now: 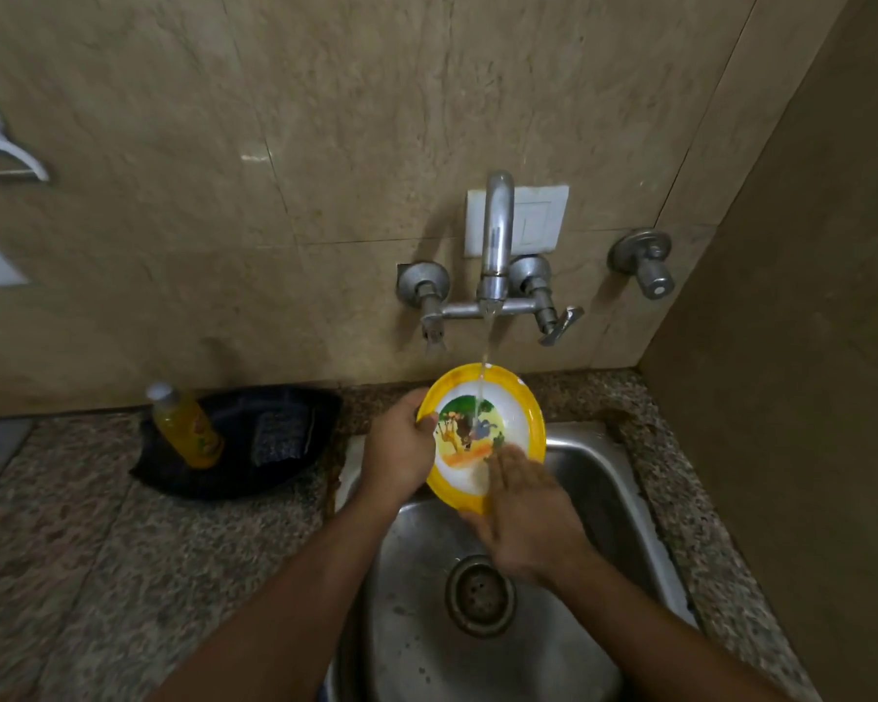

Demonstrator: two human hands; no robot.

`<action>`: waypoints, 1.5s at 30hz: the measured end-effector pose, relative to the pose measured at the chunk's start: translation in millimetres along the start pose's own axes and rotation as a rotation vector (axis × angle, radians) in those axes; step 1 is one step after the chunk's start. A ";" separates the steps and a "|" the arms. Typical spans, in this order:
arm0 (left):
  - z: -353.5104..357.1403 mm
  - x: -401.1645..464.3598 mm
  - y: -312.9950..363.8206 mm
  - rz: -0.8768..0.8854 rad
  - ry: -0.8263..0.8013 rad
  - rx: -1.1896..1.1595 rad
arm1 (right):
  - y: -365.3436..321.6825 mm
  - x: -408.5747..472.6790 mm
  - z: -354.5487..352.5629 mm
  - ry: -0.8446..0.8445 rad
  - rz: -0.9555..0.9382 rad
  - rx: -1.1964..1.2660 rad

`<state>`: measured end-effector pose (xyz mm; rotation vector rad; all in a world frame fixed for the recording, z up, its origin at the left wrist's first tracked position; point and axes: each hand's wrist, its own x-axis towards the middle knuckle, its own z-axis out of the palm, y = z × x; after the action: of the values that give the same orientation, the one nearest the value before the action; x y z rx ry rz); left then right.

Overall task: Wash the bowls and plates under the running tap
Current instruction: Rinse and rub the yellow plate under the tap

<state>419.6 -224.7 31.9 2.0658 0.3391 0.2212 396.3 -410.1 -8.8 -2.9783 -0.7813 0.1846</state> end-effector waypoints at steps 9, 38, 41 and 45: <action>2.8 -8.0 -11.2 -0.157 0.004 -0.184 | -19.3 6.6 -8.4 0.030 -0.309 0.216; 27.9 -5.4 -10.8 -0.257 -0.210 0.012 | 3.1 13.3 -4.7 -0.204 -0.042 0.259; 26.2 7.0 -15.6 -0.238 -0.187 -0.020 | -14.9 8.4 -7.6 -0.193 -0.176 0.317; 28.0 1.2 -15.7 -0.232 -0.188 -0.057 | 6.9 10.9 -2.4 -0.089 -0.113 0.209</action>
<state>426.6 -239.9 4.6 1.9538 0.4469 -0.1018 409.4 -410.9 -8.1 -2.7374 -0.8781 0.3713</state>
